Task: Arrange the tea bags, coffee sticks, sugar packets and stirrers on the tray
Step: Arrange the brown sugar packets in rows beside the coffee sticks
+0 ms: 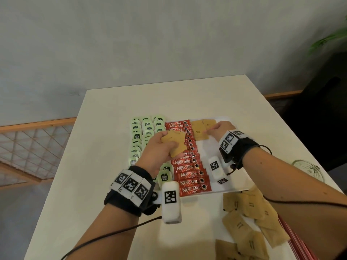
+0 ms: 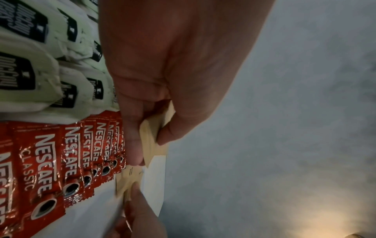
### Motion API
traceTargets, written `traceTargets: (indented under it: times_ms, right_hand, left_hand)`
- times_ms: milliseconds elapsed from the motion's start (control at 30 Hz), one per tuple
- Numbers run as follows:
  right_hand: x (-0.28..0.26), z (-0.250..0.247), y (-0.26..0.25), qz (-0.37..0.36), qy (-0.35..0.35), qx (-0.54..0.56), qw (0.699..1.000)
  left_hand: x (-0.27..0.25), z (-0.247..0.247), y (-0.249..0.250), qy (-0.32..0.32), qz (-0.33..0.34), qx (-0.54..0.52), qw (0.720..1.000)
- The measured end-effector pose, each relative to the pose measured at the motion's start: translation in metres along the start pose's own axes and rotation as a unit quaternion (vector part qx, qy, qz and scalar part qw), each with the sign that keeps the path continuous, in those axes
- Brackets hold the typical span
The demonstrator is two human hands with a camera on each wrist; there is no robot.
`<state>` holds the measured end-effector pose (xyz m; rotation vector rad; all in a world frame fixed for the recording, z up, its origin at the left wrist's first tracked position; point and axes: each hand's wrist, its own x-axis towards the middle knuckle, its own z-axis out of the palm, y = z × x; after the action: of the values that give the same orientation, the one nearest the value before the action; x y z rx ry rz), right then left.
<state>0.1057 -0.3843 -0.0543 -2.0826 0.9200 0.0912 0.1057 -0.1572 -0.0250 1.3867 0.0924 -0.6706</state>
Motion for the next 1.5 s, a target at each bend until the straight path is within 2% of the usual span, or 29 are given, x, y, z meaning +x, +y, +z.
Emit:
traceTargets:
  times_ms: [100, 167, 267, 400, 500, 667, 733, 867, 967, 1100, 1400, 1500]
  right_hand:
    - [-0.017, -0.004, 0.003, -0.058, 0.005, 0.112, 0.992]
    - [-0.039, -0.006, 0.002, -0.097, -0.049, 0.161, 0.981]
    - [-0.069, -0.005, 0.0, -0.137, -0.123, 0.166, 0.969]
    - [-0.085, -0.016, 0.005, -0.142, -0.111, 0.221, 0.959]
    - [-0.097, -0.025, 0.009, -0.149, -0.109, 0.228, 0.956]
    - [-0.119, -0.026, 0.014, -0.195, -0.123, 0.155, 0.961]
    - [-0.123, -0.03, 0.019, -0.188, -0.113, 0.172, 0.96]
    - [-0.125, -0.042, 0.035, -0.109, -0.08, 0.304, 0.943]
    - [-0.126, -0.047, 0.045, -0.078, -0.059, 0.34, 0.935]
    - [-0.128, -0.043, 0.048, -0.07, -0.046, 0.34, 0.937]
    - [-0.126, -0.032, 0.045, -0.073, -0.022, 0.348, 0.934]
    - [-0.126, -0.027, 0.047, -0.075, -0.021, 0.336, 0.939]
  left_hand:
    - [-0.004, 0.005, -0.001, -0.023, 0.012, 0.009, 1.0]
    - [-0.006, 0.01, -0.002, -0.04, 0.018, 0.013, 0.999]
    - [-0.013, 0.019, -0.004, -0.069, 0.031, 0.026, 0.997]
    - [-0.023, 0.018, -0.005, -0.071, 0.022, 0.034, 0.997]
    - [-0.034, 0.017, -0.005, -0.08, 0.004, 0.029, 0.996]
    - [-0.051, 0.027, -0.003, -0.123, 0.005, 0.045, 0.991]
    - [-0.055, 0.029, -0.001, -0.115, 0.001, 0.04, 0.993]
    - [-0.058, 0.023, -0.001, -0.068, 0.004, -0.007, 0.998]
    - [-0.059, 0.022, -0.008, -0.042, 0.002, -0.004, 0.999]
    - [-0.064, 0.037, -0.023, -0.063, -0.018, 0.007, 0.998]
    - [-0.059, 0.055, -0.028, -0.134, 0.026, 0.039, 0.99]
    - [-0.055, 0.056, -0.024, -0.107, 0.041, 0.047, 0.992]
